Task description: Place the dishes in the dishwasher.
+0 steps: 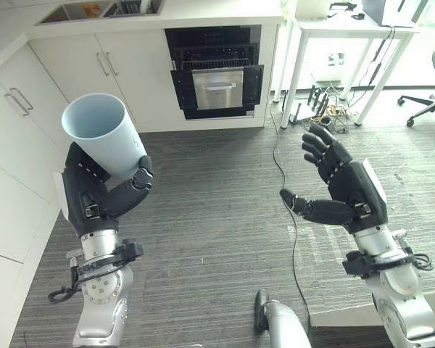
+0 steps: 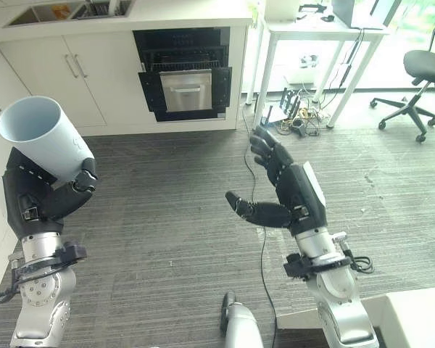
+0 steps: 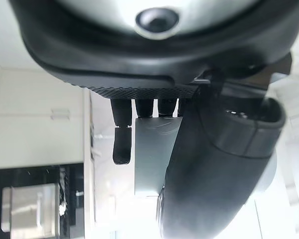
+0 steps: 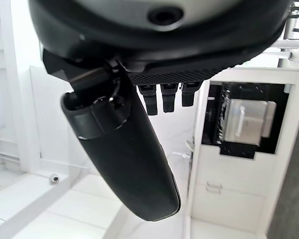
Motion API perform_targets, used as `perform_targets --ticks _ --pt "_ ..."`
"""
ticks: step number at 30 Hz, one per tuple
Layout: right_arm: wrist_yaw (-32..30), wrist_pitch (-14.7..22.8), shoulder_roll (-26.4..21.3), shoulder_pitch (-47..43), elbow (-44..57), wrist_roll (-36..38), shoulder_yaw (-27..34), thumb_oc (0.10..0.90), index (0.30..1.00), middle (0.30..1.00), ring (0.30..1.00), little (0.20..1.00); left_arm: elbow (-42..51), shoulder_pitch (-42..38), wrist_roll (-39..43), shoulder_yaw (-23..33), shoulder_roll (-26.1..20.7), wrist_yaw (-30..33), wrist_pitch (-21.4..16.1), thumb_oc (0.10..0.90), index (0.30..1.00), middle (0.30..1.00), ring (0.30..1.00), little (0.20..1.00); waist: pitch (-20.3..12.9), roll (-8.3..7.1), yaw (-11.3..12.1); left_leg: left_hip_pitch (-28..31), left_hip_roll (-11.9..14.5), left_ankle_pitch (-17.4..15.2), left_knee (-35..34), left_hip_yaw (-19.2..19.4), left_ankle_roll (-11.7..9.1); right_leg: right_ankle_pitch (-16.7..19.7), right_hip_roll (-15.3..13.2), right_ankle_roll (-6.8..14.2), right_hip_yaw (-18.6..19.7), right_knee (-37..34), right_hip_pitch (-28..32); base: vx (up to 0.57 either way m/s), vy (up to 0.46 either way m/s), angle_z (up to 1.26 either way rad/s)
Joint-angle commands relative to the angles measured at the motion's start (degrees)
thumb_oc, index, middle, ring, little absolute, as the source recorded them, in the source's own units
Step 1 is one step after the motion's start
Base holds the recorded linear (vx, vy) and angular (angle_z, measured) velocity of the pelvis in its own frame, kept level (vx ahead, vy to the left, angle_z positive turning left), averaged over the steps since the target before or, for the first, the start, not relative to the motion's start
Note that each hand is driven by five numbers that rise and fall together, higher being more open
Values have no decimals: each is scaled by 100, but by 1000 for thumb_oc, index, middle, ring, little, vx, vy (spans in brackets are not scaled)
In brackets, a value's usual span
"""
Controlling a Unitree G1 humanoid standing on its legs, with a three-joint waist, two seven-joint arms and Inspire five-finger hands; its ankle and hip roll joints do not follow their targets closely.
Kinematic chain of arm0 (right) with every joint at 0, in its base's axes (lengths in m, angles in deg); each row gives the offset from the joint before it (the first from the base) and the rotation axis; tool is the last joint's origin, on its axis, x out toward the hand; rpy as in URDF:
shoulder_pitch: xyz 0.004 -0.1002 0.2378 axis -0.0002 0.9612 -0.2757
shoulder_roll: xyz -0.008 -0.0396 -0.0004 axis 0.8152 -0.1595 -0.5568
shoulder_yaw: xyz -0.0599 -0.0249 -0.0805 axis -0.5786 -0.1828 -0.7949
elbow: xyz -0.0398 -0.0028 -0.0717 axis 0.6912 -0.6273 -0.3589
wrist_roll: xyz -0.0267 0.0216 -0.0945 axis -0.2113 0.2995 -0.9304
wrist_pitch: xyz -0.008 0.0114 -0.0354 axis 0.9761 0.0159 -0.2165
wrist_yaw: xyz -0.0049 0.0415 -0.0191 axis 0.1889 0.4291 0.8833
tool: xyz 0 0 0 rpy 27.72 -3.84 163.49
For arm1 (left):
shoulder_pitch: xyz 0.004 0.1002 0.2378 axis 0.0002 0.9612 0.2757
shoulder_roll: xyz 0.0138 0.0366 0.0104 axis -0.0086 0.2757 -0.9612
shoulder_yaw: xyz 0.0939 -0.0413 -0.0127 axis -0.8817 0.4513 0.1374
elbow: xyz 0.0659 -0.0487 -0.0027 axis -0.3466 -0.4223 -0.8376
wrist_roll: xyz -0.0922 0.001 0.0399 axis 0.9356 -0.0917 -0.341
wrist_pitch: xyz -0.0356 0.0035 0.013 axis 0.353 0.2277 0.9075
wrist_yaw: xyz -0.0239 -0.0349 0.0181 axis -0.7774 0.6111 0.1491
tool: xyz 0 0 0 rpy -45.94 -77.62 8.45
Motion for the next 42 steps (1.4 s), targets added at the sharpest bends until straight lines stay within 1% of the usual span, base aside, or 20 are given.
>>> perform_targets --ticks 1,3,5,6,7,9,12,15,19,23,26,29,30,31,34,37,38,39,40,42 --pt "-141 394 -128 -215 480 -40 292 800 900 900 900 900 837 -392 -176 182 -430 69 -579 400 300 300 300 300 -595 -63 -75 -488 -674 -89 230 -12 173 13 -201 809 8 -1112 747 326 -210 -40" --pt "16 400 -191 75 560 137 490 800 900 900 900 900 953 -206 20 262 -371 -67 -590 400 300 300 300 300 -676 -66 -85 -338 -501 780 230 108 -80 -195 -124 634 0 -1112 937 294 -228 -35" --pt "172 455 -234 259 548 183 616 800 900 900 900 900 1017 -60 30 297 -300 -162 -673 400 300 300 300 300 -626 -205 -42 -424 -517 1309 530 299 -201 -341 -204 505 30 -1112 1139 217 -214 -17" --pt "218 477 -240 316 536 194 652 800 900 900 900 900 1027 -23 21 295 -284 -183 -689 400 300 300 300 300 -589 -221 -30 -601 -475 1361 752 373 -226 -378 -207 471 10 -1112 1206 239 -167 -6" --pt "228 517 -270 323 471 252 698 800 900 900 900 900 990 31 56 311 -251 -265 -746 400 300 300 300 300 -469 -243 0 -994 -402 1171 623 640 -105 -493 -193 483 53 -1112 1367 194 -87 -2" --pt "236 513 -260 287 439 253 692 800 900 900 900 900 974 73 81 336 -254 -300 -787 400 300 300 300 300 -442 -210 0 -989 -352 1145 230 752 -75 -524 -167 518 92 -1112 1391 130 42 -14" --pt "302 493 -213 228 412 177 645 800 900 900 900 900 927 185 102 350 -286 -230 -925 400 300 300 300 300 -354 69 -27 -1631 115 863 230 715 -178 -638 111 568 245 -1112 1479 132 174 3" --pt "353 536 -244 304 442 151 660 800 900 900 900 900 920 304 154 351 -284 -194 -1027 400 300 300 300 300 -344 226 60 -2286 426 1260 230 157 -429 -857 295 510 456 -1112 1655 249 227 -7" --pt "313 622 -370 388 438 222 760 800 900 900 900 900 878 394 205 393 -240 -268 -1211 400 300 300 300 300 -356 286 82 -2482 772 1410 230 475 -541 -1051 126 555 293 -1112 1926 243 295 -31" --pt "360 593 -314 608 577 343 913 800 900 900 900 900 804 162 259 492 -365 -208 -1012 400 300 300 300 300 -588 210 62 -2187 401 1039 230 434 -357 -957 -306 878 128 -1112 2068 316 443 -12" --pt "75 505 -87 544 592 122 878 800 900 900 900 900 829 -74 241 525 -377 -398 -826 400 300 300 300 300 -686 62 159 -2096 32 896 230 272 -142 -450 -646 1094 -28 -1112 2057 228 343 6" --pt "8 449 65 489 502 93 865 800 900 900 900 900 779 -197 270 563 -422 -529 -724 400 300 300 300 300 -719 -10 205 -2081 -204 795 230 127 59 22 -722 1126 -111 -1112 2249 228 300 60" --pt "67 420 191 546 530 92 853 800 900 900 900 900 822 -201 214 568 -402 -594 -676 400 300 300 300 300 -706 35 207 -2028 -286 732 230 -9 181 611 -631 1112 -218 -1112 2361 349 424 59" --pt "174 277 273 601 541 209 807 800 900 900 900 900 887 -145 92 598 -383 -602 -674 400 300 300 300 300 -649 105 180 -1952 -302 685 230 -119 250 717 -529 1054 -258 -708 2209 320 368 54" --pt "435 -11 291 696 443 608 779 800 900 900 900 900 940 -71 178 681 -399 -634 -596 400 300 300 300 300 -622 13 177 -1874 -338 641 230 -109 215 414 -270 944 -407 -1112 1915 221 51 17" --pt "509 0 273 742 373 686 851 800 900 900 900 900 908 -116 156 698 -433 -662 -572 400 300 300 300 300 -541 -199 172 -1750 -384 518 230 119 160 58 -548 990 -538 -1112 1284 148 -111 -19" --pt "509 0 273 742 373 686 851 800 900 900 900 900 908 -116 156 698 -433 -662 -572 400 300 300 300 300 -541 -199 172 -1750 -384 518 230 119 160 58 -548 990 -538 -1112 1284 223 -156 -25" --pt "641 -85 247 779 371 776 848 800 900 900 900 900 921 -74 140 680 -443 -653 -596 400 300 300 300 300 -501 -275 95 -1583 -456 389 230 207 167 185 -647 1074 -412 -1112 718 179 -100 -20" --pt "667 -113 248 784 377 765 836 800 900 900 900 900 922 -64 129 676 -443 -644 -602 400 300 300 300 300 -507 -277 86 -1571 -467 370 230 215 176 211 -645 1085 -369 -1112 648 272 -147 -31" --pt "614 -162 260 827 430 642 729 800 900 900 900 900 926 -43 53 595 -434 -600 -568 400 300 300 300 300 -469 -254 -25 -1413 -557 284 230 117 241 314 -577 1097 -17 -1112 176 256 -131 -15"
